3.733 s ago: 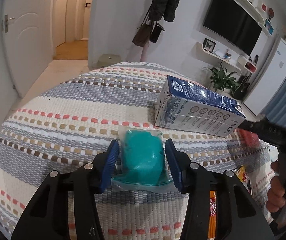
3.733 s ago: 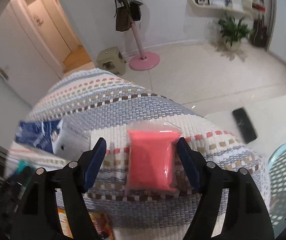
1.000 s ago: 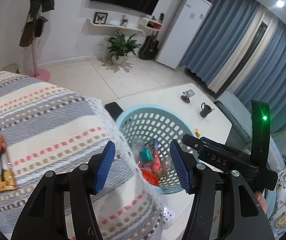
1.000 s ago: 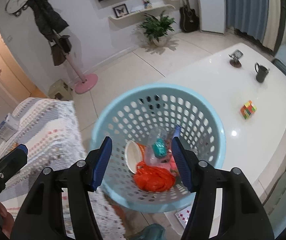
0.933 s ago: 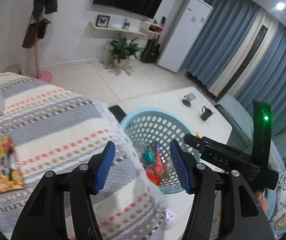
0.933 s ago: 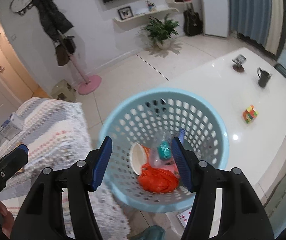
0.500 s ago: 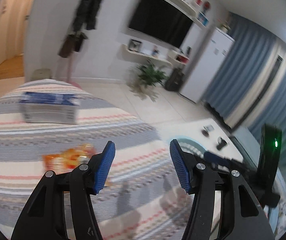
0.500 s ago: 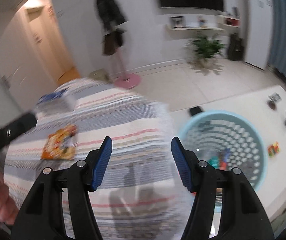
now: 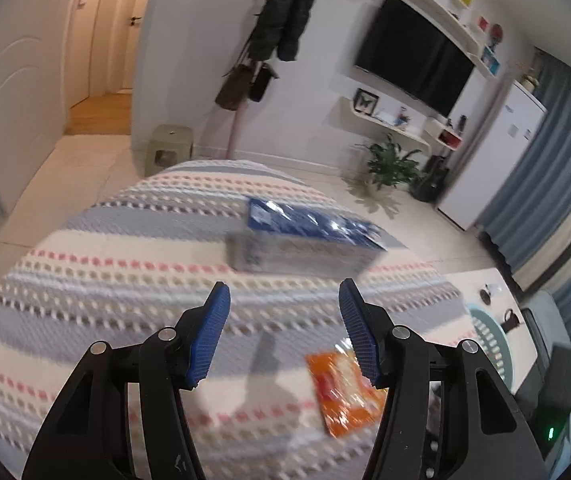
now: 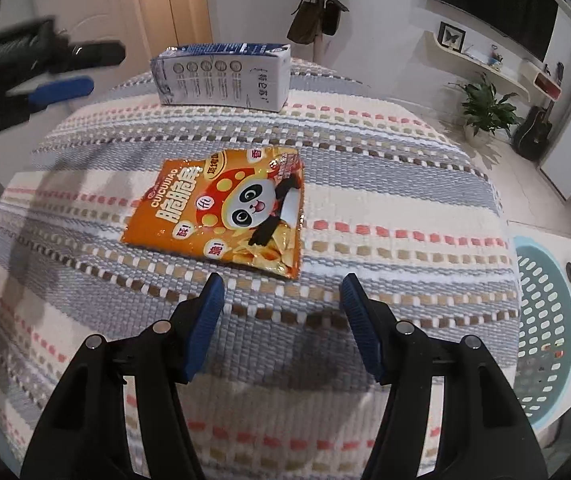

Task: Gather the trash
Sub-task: 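Grasp the white milk carton with the left tool while the right tool grasps the panda snack bag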

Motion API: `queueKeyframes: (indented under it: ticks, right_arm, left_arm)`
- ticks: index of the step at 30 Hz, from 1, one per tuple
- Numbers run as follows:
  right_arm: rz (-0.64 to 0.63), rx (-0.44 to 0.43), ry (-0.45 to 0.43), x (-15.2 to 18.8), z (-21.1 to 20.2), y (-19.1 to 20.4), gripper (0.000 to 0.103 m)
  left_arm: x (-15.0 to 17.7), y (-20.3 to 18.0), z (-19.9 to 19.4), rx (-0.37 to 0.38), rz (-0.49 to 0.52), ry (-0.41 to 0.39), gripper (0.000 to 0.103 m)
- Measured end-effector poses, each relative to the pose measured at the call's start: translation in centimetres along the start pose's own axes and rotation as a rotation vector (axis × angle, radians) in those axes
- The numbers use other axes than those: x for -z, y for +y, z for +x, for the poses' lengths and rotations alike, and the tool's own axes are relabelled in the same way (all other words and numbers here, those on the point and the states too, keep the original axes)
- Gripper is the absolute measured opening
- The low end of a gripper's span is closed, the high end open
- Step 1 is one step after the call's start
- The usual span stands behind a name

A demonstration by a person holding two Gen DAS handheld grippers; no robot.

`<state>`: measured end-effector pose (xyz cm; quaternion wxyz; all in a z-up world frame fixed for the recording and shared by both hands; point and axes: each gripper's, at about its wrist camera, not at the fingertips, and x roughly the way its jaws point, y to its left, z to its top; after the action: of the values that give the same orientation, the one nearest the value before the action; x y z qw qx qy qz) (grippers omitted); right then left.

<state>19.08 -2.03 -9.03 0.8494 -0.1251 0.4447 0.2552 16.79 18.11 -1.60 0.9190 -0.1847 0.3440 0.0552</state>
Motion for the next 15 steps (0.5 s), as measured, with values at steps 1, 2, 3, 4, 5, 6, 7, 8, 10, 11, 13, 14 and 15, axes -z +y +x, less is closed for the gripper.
queueKeyframes:
  ticks: [1, 2, 3, 4, 5, 6, 7, 8, 10, 11, 13, 14, 15]
  right_arm:
    - [-0.001, 0.007, -0.002, -0.1, 0.1, -0.1, 0.058]
    - [0.003, 0.011, -0.004, -0.2, 0.2, -0.1, 0.058]
    - [0.012, 0.024, -0.008, -0.4, 0.3, -0.3, 0.058]
    - [0.024, 0.05, -0.011, -0.7, 0.5, -0.7, 0.058]
    - [0.034, 0.056, -0.012, -0.9, 0.7, -0.8, 0.058]
    - [0.053, 0.05, -0.012, -1.1, 0.9, -1.4, 0.058]
    - [0.074, 0.058, -0.01, -1.4, 1.1, -2.0, 0.058]
    - [0.084, 0.074, -0.011, -1.6, 1.2, -2.3, 0.058]
    - [0.116, 0.114, -0.018, -2.4, 1.5, -3.6, 0.058]
    - [0.131, 0.118, -0.018, -2.7, 1.7, -4.1, 0.058]
    - [0.164, 0.111, -0.023, -3.3, 1.9, -5.3, 0.058]
    - [0.183, 0.102, -0.028, -3.7, 2.1, -5.8, 0.058]
    - [0.199, 0.09, -0.032, -4.0, 2.2, -6.3, 0.058]
  left_arm:
    - [-0.7, 0.5, 0.6, -0.005, -0.007, 0.001, 0.06]
    - [-1.2, 0.7, 1.0, -0.006, -0.01, 0.001, 0.064]
    - [-2.1, 1.1, 1.8, -0.01, -0.014, 0.001, 0.064]
    - [-2.7, 1.3, 2.4, -0.016, -0.018, 0.002, 0.064]
    - [-3.6, 1.5, 3.3, -0.016, -0.022, 0.007, 0.064]
    - [-3.9, 1.5, 3.9, -0.01, -0.02, 0.012, 0.063]
    - [-4.5, 1.5, 4.7, -0.004, -0.015, 0.018, 0.062]
    - [-4.8, 1.3, 5.4, -0.006, -0.01, 0.021, 0.061]
    - [-5.1, 1.0, 6.4, 0.01, 0.005, 0.031, 0.053]
    - [-5.2, 0.9, 6.9, 0.019, 0.011, 0.041, 0.048]
    - [-5.0, 0.5, 7.6, 0.041, 0.026, 0.065, 0.043]
    - [-4.8, 0.3, 7.8, 0.055, 0.029, 0.075, 0.041]
    - [-4.4, 0.2, 7.9, 0.065, 0.032, 0.081, 0.041]
